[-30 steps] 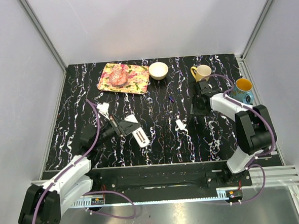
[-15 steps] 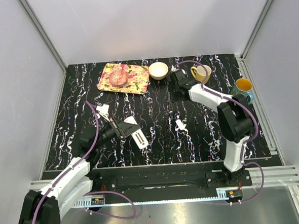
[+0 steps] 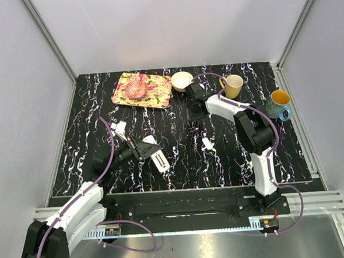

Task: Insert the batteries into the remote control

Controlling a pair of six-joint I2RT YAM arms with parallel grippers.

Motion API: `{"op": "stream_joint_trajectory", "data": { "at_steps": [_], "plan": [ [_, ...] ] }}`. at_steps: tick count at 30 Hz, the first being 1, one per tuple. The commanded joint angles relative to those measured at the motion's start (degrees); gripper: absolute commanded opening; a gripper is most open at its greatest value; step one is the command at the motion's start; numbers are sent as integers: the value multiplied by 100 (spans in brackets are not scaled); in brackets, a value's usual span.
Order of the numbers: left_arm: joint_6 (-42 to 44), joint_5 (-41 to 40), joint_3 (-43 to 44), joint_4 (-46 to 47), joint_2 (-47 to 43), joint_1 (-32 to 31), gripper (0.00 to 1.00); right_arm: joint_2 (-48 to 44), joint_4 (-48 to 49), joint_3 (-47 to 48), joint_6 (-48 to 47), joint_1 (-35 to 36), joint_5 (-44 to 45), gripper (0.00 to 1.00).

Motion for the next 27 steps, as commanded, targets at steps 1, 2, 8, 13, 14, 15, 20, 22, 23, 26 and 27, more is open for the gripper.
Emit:
{"op": "stream_joint_trajectory", "data": {
  "at_steps": [1, 2, 8, 13, 14, 15, 20, 22, 23, 26, 27],
  "plan": [
    [125, -81, 267, 126, -144, 1, 0, 111, -90, 266, 114, 80, 181, 49],
    [133, -81, 259, 117, -136, 1, 0, 129, -125, 266, 114, 80, 190, 48],
    [151, -108, 259, 117, -127, 10, 0, 199, -195, 205, 131, 107, 190, 41],
    [160, -99, 259, 126, -83, 1, 0, 226, -221, 169, 131, 151, 181, 35],
    [160, -108, 259, 126, -91, 9, 0, 234, -222, 161, 131, 159, 172, 34],
    [160, -108, 259, 126, -83, 10, 0, 234, -222, 152, 123, 168, 172, 32],
    [160, -117, 250, 144, -74, 10, 0, 208, -248, 82, 175, 221, 164, 39],
    [151, -117, 241, 161, -83, 9, 0, 182, -257, 38, 184, 230, 155, 42],
    [151, -117, 224, 161, -83, 10, 0, 173, -257, 29, 184, 256, 172, 43],
    [142, -125, 206, 170, -109, 10, 0, 155, -257, -15, 193, 300, 164, 41],
    [142, -125, 206, 170, -109, 10, 0, 155, -257, -24, 193, 291, 164, 41]
  ]
}}
